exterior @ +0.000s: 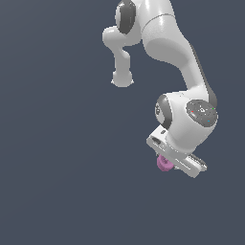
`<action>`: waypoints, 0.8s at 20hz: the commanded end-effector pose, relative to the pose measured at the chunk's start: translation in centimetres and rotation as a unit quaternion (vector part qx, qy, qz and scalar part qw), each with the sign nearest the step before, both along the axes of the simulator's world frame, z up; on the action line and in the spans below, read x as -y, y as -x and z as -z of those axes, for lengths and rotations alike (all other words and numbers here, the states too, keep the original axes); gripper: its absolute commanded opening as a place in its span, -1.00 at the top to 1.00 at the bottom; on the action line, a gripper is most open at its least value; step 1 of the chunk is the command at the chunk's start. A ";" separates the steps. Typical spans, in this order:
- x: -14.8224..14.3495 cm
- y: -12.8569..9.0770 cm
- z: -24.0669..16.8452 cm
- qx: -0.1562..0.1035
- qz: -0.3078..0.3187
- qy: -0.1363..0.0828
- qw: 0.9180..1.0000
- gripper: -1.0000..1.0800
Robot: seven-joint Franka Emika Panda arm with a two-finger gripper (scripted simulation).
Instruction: Pick up the object and move it to a goal position.
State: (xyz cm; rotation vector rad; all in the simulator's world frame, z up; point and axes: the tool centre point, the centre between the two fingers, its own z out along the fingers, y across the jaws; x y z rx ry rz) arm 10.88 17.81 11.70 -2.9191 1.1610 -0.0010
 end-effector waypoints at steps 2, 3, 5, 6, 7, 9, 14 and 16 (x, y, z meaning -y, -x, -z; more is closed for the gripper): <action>-1.8 -0.7 -1.2 0.000 0.000 0.000 1.000 1.00; -2.1 -0.9 -1.5 0.000 0.000 0.000 1.000 1.00; -2.8 -1.1 -1.9 0.000 0.000 0.000 1.000 1.00; -3.0 -1.3 -2.1 0.000 0.000 0.000 1.000 1.00; -3.3 -1.4 -2.2 0.000 0.000 0.000 1.000 1.00; -3.7 -1.5 -2.5 0.000 0.000 0.000 1.000 1.00; -4.2 -1.8 -2.8 0.000 0.000 0.000 1.000 1.00; -4.3 -1.9 -2.9 0.000 0.000 0.000 1.000 1.00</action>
